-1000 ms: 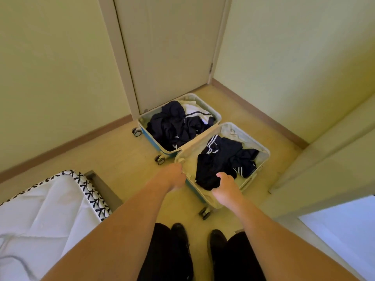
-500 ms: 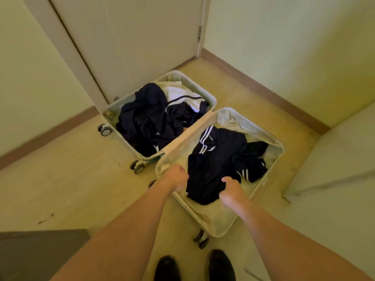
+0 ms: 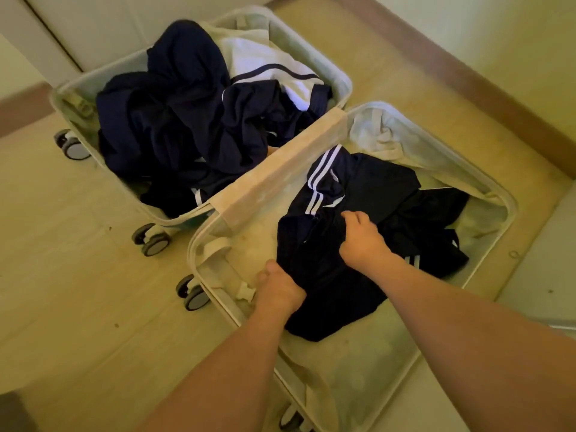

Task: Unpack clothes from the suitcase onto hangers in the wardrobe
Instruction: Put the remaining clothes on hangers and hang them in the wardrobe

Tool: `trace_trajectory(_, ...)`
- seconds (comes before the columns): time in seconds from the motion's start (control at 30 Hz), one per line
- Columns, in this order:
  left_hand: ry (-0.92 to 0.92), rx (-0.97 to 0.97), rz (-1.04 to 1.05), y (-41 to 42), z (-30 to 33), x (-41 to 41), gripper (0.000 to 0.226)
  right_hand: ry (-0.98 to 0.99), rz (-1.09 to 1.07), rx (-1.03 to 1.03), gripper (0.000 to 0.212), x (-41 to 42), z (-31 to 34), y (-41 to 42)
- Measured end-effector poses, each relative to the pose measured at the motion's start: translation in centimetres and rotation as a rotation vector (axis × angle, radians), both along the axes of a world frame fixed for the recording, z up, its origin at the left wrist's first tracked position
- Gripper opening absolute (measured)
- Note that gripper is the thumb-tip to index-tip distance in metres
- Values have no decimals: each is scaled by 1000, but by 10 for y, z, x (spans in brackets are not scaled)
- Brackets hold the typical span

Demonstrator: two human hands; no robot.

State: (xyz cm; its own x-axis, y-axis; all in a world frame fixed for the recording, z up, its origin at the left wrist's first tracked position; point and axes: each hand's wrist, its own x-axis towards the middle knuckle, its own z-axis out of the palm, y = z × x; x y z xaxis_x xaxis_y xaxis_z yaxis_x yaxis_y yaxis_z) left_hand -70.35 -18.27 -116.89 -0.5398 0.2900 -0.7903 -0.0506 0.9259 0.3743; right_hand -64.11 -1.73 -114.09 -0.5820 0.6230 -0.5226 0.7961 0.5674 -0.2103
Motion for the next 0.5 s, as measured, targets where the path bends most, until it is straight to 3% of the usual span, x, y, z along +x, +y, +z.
trace_trajectory(0.13, -113, 143, -251, -1, -9, 8, 10, -42, 412, 187, 93, -28, -17, 11)
trace_trajectory(0.23, -53, 204, -320, -15, 3, -2, 13, -143, 750, 261, 82, -40, -19, 8)
trace_trajectory(0.37, -5, 208, -327, -49, 36, -31, 27, -279, 979, 181, 49, -47, -1, -7)
trace_trajectory(0.5, 160, 115, -297, -76, 90, -68, 33, -166, 816, 83, 37, -54, 62, -28)
